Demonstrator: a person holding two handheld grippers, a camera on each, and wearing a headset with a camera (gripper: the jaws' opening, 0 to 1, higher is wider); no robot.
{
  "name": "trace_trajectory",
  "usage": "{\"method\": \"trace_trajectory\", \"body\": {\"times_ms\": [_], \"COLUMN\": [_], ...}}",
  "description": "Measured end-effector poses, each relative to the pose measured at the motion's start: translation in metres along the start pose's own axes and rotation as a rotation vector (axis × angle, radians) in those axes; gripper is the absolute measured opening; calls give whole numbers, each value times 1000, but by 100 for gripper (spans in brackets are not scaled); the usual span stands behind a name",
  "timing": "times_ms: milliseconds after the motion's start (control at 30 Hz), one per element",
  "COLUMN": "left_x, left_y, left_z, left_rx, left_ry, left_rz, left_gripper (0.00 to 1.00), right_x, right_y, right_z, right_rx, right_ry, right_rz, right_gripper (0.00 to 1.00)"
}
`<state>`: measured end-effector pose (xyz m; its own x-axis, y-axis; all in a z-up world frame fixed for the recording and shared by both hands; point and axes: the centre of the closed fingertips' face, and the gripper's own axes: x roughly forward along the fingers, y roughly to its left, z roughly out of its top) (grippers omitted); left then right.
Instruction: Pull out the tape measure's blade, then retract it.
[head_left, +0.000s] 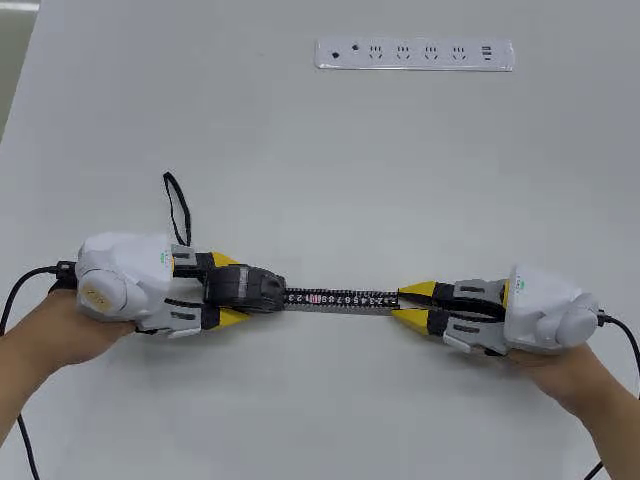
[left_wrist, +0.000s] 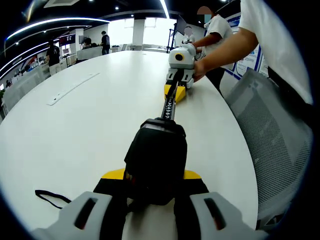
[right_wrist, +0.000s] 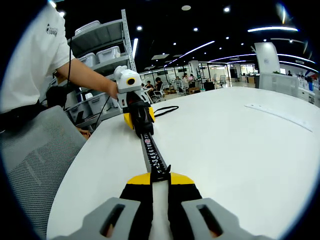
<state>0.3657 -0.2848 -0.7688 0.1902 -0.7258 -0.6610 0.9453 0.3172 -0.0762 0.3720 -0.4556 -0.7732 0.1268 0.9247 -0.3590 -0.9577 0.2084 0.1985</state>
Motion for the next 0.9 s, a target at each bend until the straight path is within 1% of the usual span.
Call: {"method": "trace_trajectory", "body": {"times_ms": [267, 533, 900], "left_x": [1, 0, 0], "left_y": [0, 0, 0], "left_z": [0, 1, 0], "left_rx": [0, 0, 0], "left_ry": [-1, 0, 0], "left_rz": [-2, 0, 0], "left_gripper": [32, 32, 32], "right_x": [1, 1, 1], "right_y": [0, -1, 0], "right_z": [0, 0, 0], "right_rx": [-6, -16, -4], "right_ry": [6, 8, 8], "right_rz": [5, -4, -5], "right_gripper": [7, 7, 7]}}
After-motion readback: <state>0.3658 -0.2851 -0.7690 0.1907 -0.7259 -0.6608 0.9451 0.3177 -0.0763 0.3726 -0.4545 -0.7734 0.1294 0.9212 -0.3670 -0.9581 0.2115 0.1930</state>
